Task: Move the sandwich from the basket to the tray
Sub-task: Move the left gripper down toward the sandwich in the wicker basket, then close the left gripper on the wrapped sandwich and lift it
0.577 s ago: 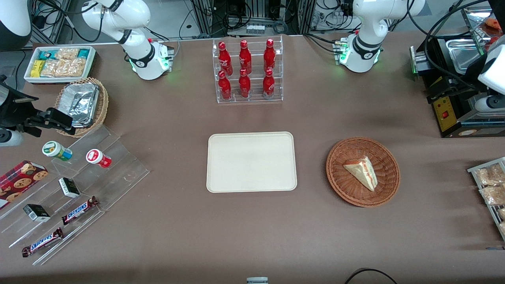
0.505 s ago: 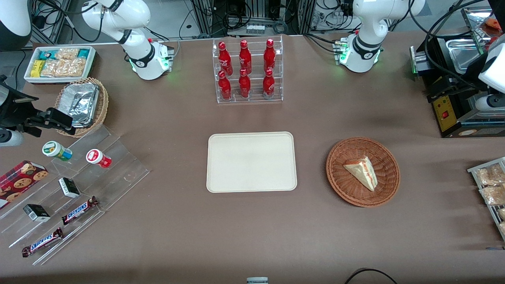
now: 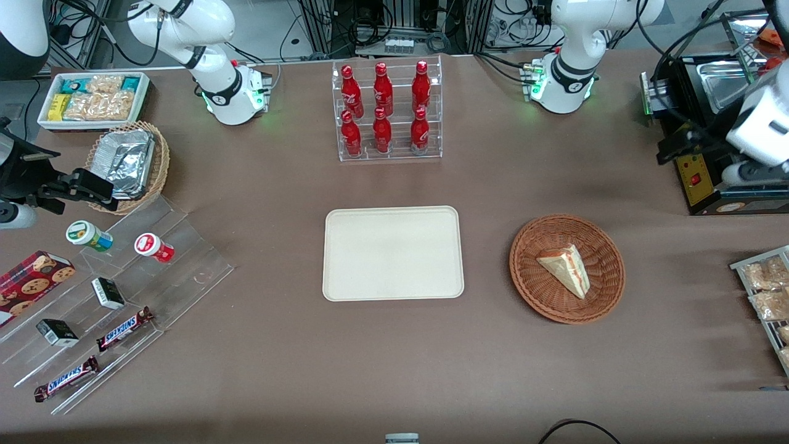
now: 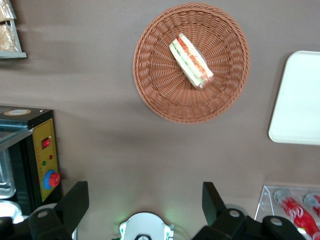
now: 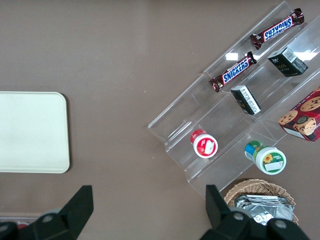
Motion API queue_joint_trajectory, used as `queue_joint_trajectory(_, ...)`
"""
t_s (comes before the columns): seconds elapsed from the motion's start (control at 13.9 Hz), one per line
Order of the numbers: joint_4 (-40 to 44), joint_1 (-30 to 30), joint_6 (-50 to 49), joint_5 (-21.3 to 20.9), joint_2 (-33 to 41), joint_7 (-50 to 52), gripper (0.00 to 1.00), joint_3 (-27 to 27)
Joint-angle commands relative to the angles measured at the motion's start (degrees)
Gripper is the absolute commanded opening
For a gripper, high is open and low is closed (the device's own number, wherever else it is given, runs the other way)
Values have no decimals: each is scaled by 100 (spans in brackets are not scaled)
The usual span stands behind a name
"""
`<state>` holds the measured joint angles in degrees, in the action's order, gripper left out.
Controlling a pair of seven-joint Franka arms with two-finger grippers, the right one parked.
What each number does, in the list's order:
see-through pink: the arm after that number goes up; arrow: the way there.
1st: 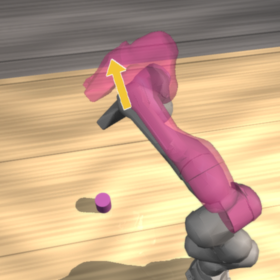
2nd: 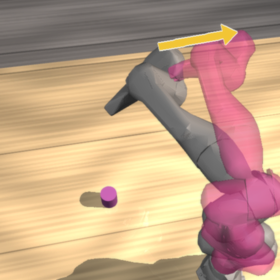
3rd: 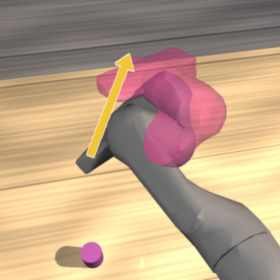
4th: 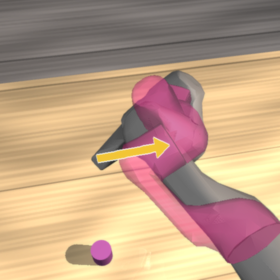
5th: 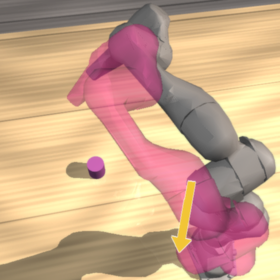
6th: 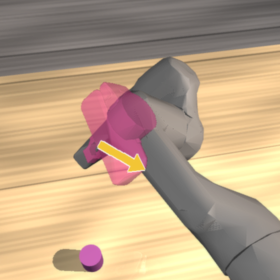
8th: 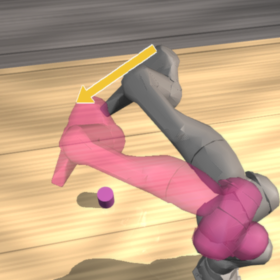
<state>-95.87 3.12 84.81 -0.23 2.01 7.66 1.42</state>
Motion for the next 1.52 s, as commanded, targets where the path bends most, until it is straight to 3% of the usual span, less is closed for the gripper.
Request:
queue_joint_trajectory(0.0, -895, 48, 981, -100, 1, 602, 100, 34)
queue_joint_trajectory(0.43, -2417, 320, 3539, -196, -350, 3168, 100, 25)
queue_joint_trajectory(0.72, -2542, 759, 4578, -214, -1043, 4689, 100, 25)
queue_joint_trajectory(1.44, -2823, 901, 5749, -223, -1721, 4859, 100, 25)
